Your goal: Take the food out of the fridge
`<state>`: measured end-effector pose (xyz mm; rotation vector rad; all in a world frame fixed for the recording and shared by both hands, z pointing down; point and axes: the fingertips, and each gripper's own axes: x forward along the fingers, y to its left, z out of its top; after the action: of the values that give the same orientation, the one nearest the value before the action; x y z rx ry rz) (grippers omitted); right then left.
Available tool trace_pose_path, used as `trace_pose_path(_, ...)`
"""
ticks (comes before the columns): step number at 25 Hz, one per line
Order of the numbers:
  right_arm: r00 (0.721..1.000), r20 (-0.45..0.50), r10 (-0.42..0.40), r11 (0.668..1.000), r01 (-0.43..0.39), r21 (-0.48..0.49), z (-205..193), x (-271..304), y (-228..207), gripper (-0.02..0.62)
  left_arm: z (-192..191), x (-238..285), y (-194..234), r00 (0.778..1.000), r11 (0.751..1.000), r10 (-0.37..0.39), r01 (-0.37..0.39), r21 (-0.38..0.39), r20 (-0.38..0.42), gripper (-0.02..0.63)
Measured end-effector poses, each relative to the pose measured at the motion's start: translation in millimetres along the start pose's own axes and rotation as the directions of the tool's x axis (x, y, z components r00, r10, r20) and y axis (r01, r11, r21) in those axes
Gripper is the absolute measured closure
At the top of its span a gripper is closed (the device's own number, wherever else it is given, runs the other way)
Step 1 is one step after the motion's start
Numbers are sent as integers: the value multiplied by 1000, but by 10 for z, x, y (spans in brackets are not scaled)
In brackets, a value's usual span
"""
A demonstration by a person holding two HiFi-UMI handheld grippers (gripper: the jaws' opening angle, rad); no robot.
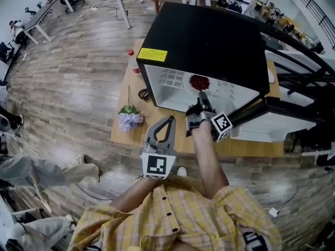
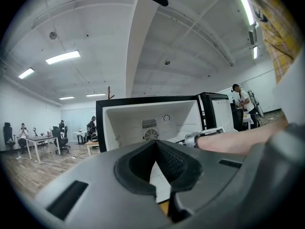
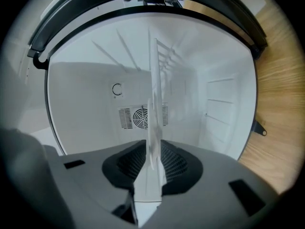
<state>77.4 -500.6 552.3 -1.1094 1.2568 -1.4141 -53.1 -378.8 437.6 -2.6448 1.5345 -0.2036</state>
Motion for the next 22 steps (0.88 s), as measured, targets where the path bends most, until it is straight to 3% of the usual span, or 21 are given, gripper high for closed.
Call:
trace_pose_path(11, 999, 7, -40, 999, 40, 1, 4, 25, -45, 579, -11, -31, 50, 1000, 1000, -1, 1, -2, -2, 600)
trace_pose_path(22, 999, -29, -38, 999, 38, -6, -106, -186, 51, 580, 17, -63, -38, 1000, 1000, -14, 14, -12, 2, 600)
